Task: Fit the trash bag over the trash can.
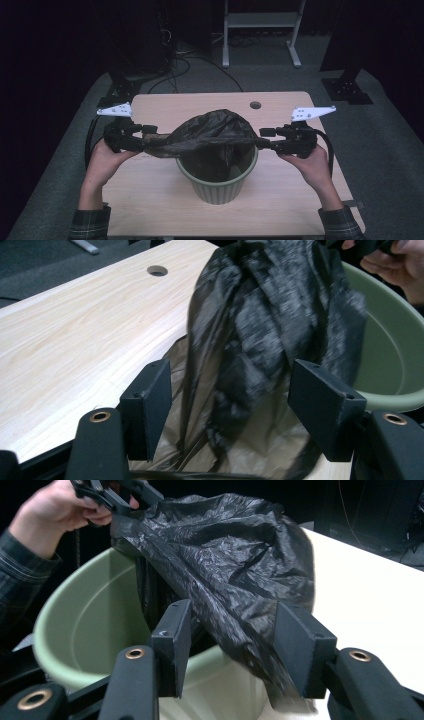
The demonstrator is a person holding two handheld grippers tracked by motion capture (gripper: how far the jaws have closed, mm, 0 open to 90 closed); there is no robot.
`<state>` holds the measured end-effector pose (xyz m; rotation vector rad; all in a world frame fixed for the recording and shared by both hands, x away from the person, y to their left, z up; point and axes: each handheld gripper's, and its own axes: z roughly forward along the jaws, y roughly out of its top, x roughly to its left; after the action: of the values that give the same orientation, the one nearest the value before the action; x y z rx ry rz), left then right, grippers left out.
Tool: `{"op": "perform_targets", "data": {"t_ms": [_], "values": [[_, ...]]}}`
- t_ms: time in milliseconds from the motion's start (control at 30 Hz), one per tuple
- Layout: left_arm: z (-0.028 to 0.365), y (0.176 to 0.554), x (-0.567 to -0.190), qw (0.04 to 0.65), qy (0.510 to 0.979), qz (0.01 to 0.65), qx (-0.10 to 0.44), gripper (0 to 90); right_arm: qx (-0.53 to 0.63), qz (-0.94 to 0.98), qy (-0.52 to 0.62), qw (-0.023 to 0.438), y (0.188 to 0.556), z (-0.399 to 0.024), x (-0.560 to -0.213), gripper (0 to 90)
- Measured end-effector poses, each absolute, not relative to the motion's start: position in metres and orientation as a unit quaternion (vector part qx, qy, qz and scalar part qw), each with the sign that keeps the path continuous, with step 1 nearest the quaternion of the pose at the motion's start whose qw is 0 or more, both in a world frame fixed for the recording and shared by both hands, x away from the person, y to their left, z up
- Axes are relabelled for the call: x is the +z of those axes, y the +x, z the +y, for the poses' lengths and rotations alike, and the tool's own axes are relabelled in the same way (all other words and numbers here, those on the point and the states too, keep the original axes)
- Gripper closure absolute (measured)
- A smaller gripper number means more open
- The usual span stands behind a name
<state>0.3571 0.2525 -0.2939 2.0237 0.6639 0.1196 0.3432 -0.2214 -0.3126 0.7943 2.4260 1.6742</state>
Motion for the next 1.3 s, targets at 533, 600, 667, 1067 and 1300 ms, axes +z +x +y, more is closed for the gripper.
{"op": "perform_targets", "data": {"t_ms": [533, 600, 667, 1067, 1300], "values": [[0.244, 0.356, -0.297, 0.501, 0.825, 0.258, 0.035, 32.1, 0.552, 0.796, 0.245, 0.047, 0.332, -0.222, -0.314, 89.9], [0.241, 0.360, -0.296, 0.505, 0.823, 0.257, 0.033, 32.1, 0.556, 0.795, 0.239, 0.037, 0.327, -0.223, -0.316, 89.9], [0.239, 0.362, -0.295, 0.505, 0.823, 0.257, 0.033, 32.0, 0.560, 0.795, 0.231, 0.030, 0.318, -0.224, -0.318, 89.9], [0.234, 0.362, -0.300, 0.503, 0.825, 0.256, 0.027, 31.6, 0.545, 0.818, 0.179, -0.034, 0.266, -0.212, -0.349, 89.9], [0.235, 0.362, -0.304, 0.500, 0.827, 0.257, 0.025, 31.2, 0.499, 0.848, 0.161, -0.072, 0.252, -0.183, -0.380, 89.9]]}}
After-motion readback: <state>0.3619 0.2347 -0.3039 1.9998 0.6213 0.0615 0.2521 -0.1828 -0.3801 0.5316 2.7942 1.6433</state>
